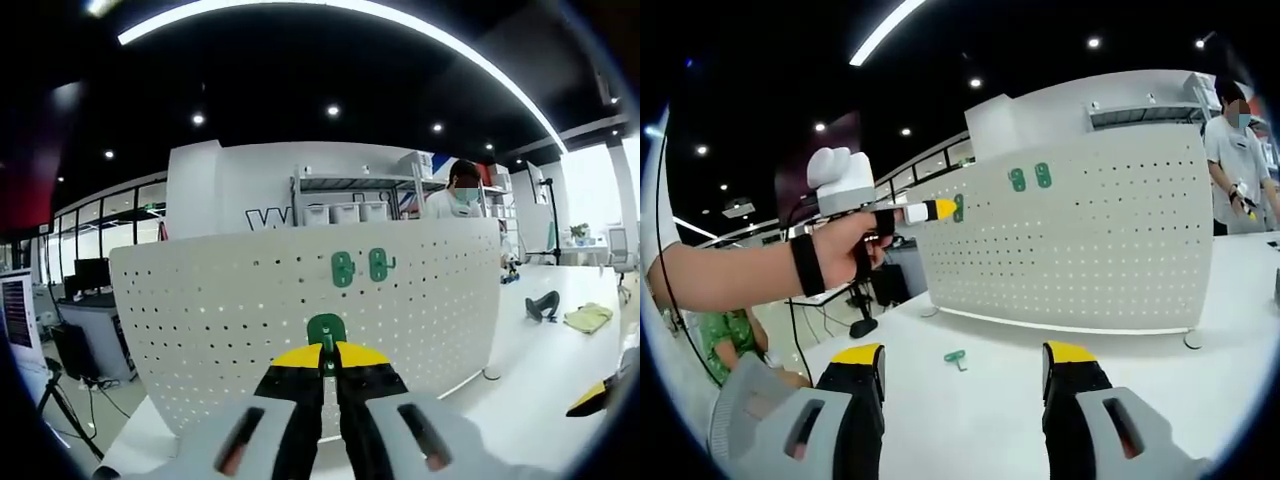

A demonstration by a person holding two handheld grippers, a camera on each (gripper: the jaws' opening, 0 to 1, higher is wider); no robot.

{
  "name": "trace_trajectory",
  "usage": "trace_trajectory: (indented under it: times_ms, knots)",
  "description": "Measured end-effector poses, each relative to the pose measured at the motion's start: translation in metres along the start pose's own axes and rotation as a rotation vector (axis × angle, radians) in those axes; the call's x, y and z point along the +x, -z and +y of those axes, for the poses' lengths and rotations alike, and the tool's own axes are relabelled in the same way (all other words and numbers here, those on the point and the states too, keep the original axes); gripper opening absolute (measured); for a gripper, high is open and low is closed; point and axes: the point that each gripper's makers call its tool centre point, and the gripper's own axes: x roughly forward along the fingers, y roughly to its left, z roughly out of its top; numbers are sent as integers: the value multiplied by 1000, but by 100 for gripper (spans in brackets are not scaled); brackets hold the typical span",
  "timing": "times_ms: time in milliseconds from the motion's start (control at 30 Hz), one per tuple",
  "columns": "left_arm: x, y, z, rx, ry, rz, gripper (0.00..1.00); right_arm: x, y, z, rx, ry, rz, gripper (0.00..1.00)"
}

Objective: Insert the hook assembly into the mounting plate slot until the hook locks in place.

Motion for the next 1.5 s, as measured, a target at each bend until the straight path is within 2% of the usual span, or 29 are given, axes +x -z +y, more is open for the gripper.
trace_trajectory:
  times_ms: [167, 233, 367, 467, 600, 867, 1500]
  knots:
    - [6, -2, 5, 5, -14, 11, 3, -1, 1, 0, 5, 4, 4, 64]
    - [8, -6, 4, 3, -5, -7, 3, -1, 2, 0, 4, 3, 5, 64]
    - [17, -10, 3, 5, -1, -10, 3, -3, 4, -1, 10, 9, 4, 64]
    - [25, -12, 1, 37, 6, -9, 3, -2, 6, -1, 18, 12, 9, 64]
    - [32, -17, 4, 30, 5, -23, 3, -2, 8, -1, 4, 17, 24, 63]
    - [40, -19, 7, 36, -4, -26, 3, -2, 12, -4, 21, 29, 28, 63]
    - [61, -27, 15, -5, -50, -26, 3, -3, 16, -9, 44, 34, 33, 62]
